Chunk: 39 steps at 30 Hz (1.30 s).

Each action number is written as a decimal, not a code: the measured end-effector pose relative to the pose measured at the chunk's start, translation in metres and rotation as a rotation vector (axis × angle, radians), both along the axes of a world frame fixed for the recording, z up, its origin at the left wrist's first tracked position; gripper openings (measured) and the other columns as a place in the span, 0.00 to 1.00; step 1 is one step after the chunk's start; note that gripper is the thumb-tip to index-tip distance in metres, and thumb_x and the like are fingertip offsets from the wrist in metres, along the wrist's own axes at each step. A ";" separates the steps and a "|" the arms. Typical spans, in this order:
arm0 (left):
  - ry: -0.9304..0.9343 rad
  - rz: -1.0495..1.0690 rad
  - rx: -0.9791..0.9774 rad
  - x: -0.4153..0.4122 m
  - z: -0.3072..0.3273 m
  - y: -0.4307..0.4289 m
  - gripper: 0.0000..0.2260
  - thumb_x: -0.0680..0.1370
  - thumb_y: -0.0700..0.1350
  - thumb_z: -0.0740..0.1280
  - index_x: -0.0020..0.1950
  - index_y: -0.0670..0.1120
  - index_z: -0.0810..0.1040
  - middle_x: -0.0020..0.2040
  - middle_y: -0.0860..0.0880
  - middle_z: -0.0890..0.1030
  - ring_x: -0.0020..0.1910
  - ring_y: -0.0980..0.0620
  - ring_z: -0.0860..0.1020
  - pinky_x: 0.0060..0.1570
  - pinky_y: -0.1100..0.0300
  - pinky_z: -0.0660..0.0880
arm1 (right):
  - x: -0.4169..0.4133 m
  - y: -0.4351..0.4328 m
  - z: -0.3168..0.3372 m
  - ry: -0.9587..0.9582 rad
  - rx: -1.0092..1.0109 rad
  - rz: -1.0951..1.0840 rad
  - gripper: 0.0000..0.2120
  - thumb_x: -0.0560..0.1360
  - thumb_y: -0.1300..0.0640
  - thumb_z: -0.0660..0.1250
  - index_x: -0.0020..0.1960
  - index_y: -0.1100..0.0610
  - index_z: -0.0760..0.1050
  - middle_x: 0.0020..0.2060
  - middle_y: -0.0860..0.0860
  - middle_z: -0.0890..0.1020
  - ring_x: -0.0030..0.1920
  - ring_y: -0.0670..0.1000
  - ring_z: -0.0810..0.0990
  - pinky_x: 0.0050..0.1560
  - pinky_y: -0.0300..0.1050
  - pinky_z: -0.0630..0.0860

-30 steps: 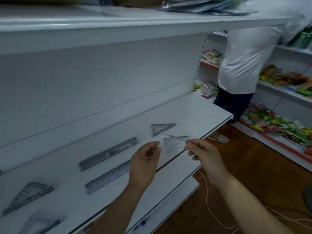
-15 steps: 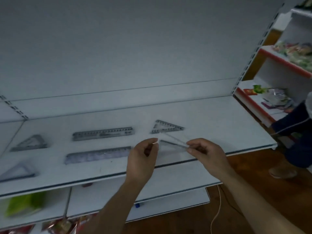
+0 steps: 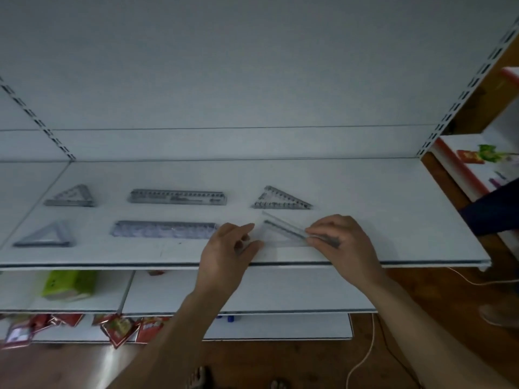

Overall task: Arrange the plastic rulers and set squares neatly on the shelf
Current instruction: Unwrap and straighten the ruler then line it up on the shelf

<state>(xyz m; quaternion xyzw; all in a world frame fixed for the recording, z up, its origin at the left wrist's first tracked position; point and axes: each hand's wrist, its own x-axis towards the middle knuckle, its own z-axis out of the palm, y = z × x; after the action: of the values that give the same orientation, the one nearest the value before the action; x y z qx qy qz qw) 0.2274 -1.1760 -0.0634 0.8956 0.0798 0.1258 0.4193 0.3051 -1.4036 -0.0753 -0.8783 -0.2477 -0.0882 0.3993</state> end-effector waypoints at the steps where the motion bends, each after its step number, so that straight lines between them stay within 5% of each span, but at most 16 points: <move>1: 0.004 0.003 0.015 0.000 0.000 0.000 0.17 0.74 0.48 0.72 0.62 0.47 0.80 0.44 0.56 0.75 0.41 0.59 0.75 0.47 0.72 0.72 | 0.000 0.000 -0.001 -0.011 -0.015 0.007 0.10 0.70 0.49 0.71 0.48 0.51 0.84 0.44 0.41 0.79 0.48 0.41 0.73 0.53 0.31 0.67; 4: 0.033 -0.001 0.077 0.001 0.000 0.001 0.17 0.74 0.48 0.72 0.62 0.46 0.80 0.46 0.53 0.75 0.42 0.55 0.75 0.49 0.64 0.75 | 0.001 -0.001 -0.005 -0.024 -0.057 0.020 0.11 0.70 0.46 0.69 0.48 0.50 0.84 0.44 0.41 0.80 0.48 0.39 0.72 0.53 0.29 0.65; 12: 0.151 -0.086 0.173 0.008 0.007 0.009 0.19 0.75 0.49 0.71 0.65 0.46 0.77 0.50 0.51 0.74 0.45 0.55 0.74 0.47 0.72 0.66 | 0.002 -0.002 -0.006 -0.054 -0.080 0.054 0.11 0.69 0.46 0.71 0.48 0.50 0.84 0.45 0.44 0.81 0.48 0.47 0.77 0.51 0.46 0.73; 17: 0.123 -0.061 0.177 0.004 0.005 0.013 0.16 0.74 0.47 0.72 0.62 0.46 0.80 0.47 0.52 0.75 0.43 0.57 0.73 0.42 0.80 0.64 | 0.002 -0.003 -0.007 -0.020 -0.067 0.049 0.12 0.69 0.46 0.70 0.49 0.50 0.84 0.46 0.43 0.81 0.50 0.44 0.75 0.53 0.44 0.72; 26: 0.119 -0.070 0.141 0.006 0.005 0.015 0.13 0.75 0.47 0.71 0.58 0.47 0.82 0.47 0.53 0.76 0.41 0.66 0.72 0.42 0.81 0.64 | 0.002 -0.003 -0.008 -0.001 -0.057 0.055 0.11 0.69 0.47 0.70 0.48 0.51 0.85 0.46 0.45 0.82 0.49 0.44 0.74 0.52 0.50 0.75; 39: 0.115 -0.020 0.056 -0.010 0.010 0.009 0.18 0.75 0.46 0.71 0.64 0.46 0.77 0.50 0.53 0.75 0.45 0.64 0.74 0.45 0.83 0.64 | -0.005 -0.004 0.005 0.073 -0.038 0.024 0.10 0.72 0.50 0.71 0.51 0.52 0.83 0.47 0.41 0.79 0.50 0.38 0.72 0.54 0.22 0.61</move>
<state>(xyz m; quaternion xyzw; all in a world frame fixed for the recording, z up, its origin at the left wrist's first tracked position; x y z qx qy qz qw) 0.2174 -1.1673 -0.0539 0.9134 0.0913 0.0722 0.3901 0.3004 -1.4076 -0.0704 -0.8854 -0.2451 -0.0467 0.3922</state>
